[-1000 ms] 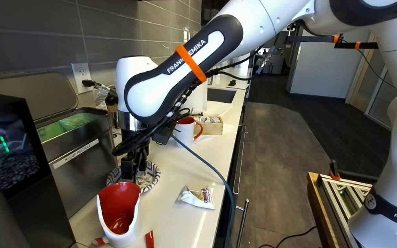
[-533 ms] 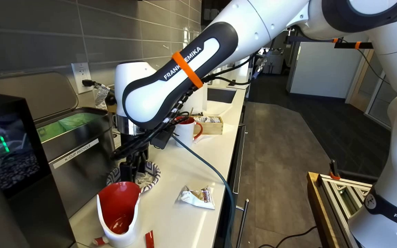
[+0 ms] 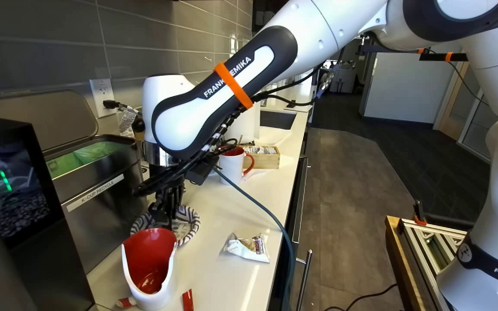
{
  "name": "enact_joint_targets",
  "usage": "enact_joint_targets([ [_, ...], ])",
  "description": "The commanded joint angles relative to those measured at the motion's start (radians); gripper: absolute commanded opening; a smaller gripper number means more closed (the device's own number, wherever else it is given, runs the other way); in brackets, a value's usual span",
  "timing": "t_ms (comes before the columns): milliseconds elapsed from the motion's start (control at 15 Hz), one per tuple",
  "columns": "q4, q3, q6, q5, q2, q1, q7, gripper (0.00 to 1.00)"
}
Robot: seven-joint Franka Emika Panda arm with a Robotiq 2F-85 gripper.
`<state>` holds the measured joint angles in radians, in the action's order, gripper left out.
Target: Remove the sachets from the bowl and place them in the wooden holder on the right.
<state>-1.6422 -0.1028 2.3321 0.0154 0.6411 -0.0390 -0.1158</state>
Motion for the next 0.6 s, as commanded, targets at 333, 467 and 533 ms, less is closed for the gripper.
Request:
enact_joint_targets([
  [333, -0.049, -0.023, -0.036, 0.058, -0.089, 0.029, -0.022, 0.01],
  [467, -0.059, -0.039, -0.057, 0.093, -0.119, 0.049, -0.059, 0.01],
  [533, -0.061, -0.038, -0.076, 0.104, -0.133, 0.055, -0.07, 0.01],
])
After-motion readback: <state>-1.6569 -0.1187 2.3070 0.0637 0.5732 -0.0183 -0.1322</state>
